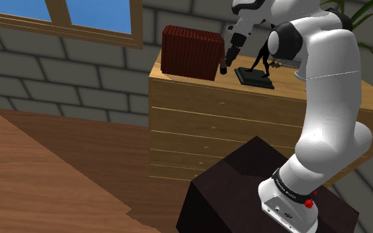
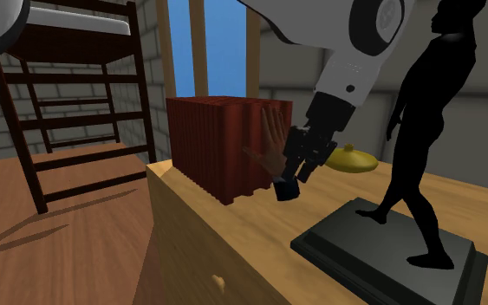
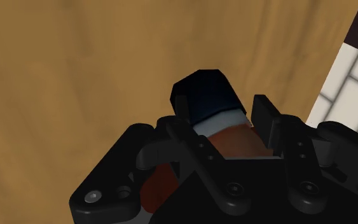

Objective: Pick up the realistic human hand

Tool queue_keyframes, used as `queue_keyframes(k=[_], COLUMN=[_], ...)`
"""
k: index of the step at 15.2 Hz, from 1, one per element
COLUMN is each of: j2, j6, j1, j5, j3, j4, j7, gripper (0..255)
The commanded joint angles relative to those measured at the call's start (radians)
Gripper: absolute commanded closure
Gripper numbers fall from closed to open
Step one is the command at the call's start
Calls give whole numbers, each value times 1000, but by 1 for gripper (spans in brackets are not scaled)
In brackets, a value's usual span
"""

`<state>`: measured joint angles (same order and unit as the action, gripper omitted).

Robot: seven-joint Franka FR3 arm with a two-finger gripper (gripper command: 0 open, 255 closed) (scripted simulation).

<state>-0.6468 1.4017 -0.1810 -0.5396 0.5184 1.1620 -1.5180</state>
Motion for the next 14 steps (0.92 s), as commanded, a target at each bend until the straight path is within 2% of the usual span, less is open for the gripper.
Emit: queue_keyframes(k=[1,12,14], j2=[-1,-34,-35], j6=[-26,-188,-190], j1=[-5,-66,-67], j5=[-4,-24,-24], j3=[-3,-17,-17], j4=[-31,-245,-249], j7=[9,67,67], gripper=[255,255,255])
